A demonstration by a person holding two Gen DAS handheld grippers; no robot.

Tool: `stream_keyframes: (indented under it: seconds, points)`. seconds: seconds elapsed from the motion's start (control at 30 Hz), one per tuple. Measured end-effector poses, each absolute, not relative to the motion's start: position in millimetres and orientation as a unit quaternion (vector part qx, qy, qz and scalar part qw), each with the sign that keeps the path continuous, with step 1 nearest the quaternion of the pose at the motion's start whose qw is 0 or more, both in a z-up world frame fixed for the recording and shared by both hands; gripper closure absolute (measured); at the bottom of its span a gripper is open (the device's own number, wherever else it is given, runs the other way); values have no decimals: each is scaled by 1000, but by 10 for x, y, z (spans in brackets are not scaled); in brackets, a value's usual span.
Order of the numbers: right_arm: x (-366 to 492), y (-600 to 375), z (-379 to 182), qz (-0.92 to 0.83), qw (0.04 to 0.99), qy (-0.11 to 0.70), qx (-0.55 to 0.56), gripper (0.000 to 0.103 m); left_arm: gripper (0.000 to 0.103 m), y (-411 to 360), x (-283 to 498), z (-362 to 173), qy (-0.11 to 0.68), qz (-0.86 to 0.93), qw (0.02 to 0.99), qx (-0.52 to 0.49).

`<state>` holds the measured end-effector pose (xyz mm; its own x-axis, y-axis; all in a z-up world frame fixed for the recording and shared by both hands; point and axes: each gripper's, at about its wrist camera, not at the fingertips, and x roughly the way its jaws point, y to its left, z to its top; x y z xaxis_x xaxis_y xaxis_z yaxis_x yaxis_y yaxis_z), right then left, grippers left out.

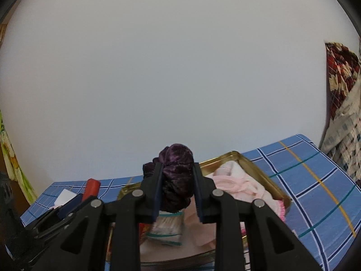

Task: Organize soft objects
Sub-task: 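Lower the red brush and scrunchie into the tin and open both tools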

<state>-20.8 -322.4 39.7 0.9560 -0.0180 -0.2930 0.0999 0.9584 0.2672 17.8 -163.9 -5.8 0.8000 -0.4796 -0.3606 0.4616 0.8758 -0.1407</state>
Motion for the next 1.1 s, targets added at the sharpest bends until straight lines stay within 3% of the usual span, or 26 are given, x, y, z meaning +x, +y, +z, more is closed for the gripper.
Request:
stream_keyframes:
  seconds: [1.1]
  points:
    - [-44, -3692, 287, -108, 972, 170, 121, 78, 63, -2145, 272, -122, 219, -276, 936, 6]
